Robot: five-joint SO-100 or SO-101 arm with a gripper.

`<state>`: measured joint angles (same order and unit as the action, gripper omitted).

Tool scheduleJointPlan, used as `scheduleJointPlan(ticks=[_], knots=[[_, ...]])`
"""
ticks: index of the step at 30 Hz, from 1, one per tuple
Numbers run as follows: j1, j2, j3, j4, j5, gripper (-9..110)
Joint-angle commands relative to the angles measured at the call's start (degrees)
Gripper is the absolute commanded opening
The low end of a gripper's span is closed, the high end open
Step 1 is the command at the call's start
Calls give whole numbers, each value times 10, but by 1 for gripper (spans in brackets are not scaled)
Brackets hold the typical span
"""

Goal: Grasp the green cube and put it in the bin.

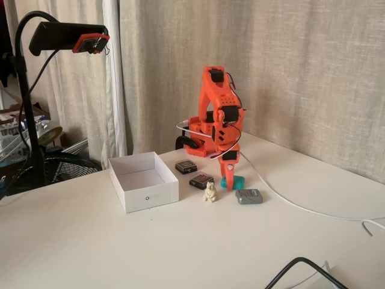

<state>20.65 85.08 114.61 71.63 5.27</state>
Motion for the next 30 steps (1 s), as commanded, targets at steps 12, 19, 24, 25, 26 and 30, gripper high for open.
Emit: scheduleJointPlan(ticks=[12,19,24,25,26,30], knots=[[-16,-31,-33,-33,1,35],[-19,-26,-29,-32,0,35],[-18,-25,-27,-18,0,30],[-18,-25,-27,-19,0,30],[-18,-25,-27,-19,0,28],[-18,-25,-27,-21,1,15]])
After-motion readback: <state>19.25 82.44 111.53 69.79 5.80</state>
